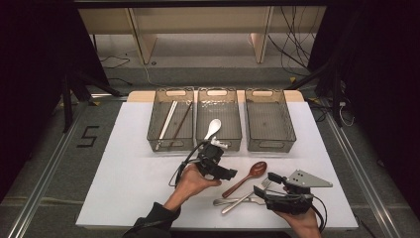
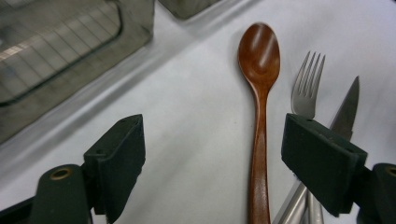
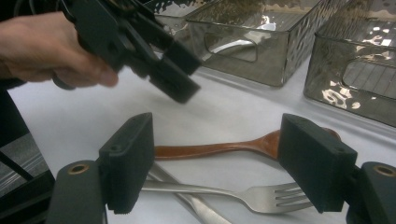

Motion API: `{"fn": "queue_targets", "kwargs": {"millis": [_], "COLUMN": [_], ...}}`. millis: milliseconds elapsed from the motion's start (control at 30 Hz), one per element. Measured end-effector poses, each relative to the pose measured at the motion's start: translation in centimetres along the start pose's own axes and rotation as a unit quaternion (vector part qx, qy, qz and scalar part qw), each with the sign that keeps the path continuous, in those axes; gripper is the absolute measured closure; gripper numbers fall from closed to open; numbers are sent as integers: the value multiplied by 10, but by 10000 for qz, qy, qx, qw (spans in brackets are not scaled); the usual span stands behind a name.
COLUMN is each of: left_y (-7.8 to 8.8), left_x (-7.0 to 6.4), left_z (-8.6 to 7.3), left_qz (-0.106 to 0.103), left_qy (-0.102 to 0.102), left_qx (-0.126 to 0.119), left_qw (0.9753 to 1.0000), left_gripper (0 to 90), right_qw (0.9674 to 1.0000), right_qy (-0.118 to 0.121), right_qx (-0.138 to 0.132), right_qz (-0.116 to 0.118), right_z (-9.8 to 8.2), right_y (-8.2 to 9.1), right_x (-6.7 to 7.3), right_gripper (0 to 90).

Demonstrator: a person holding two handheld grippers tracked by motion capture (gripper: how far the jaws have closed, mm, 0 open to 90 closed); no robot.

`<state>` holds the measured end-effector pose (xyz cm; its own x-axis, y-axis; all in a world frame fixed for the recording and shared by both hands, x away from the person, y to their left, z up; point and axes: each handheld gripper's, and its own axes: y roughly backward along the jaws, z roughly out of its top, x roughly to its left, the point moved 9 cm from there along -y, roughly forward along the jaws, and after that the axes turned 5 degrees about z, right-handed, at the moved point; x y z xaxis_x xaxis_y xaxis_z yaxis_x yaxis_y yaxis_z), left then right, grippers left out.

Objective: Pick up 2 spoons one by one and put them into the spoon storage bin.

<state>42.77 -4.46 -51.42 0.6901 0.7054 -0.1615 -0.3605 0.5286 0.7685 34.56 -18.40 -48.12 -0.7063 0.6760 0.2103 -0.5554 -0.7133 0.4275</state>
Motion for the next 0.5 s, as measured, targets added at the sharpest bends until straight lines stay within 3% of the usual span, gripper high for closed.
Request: {"fn": "queue_targets", "kwargs": {"millis": [367,500], "left_y": [-19,-26], "left_x": [-16,-22], "left_z": [-5,-6], "left_qz": [24,25], "left_qy": [-304,-327], "left_qx": [179,219], "left_qw": [9994,9992], "left_gripper": [259,284], "right_qw": [10000,10000], "right_qy": [6,-9], "right_qx": [5,16], "right_qz": [13,11], "right_z": [0,0], "right_y": [0,0], "right_x": [0,0], "right_gripper": [282,282]}}
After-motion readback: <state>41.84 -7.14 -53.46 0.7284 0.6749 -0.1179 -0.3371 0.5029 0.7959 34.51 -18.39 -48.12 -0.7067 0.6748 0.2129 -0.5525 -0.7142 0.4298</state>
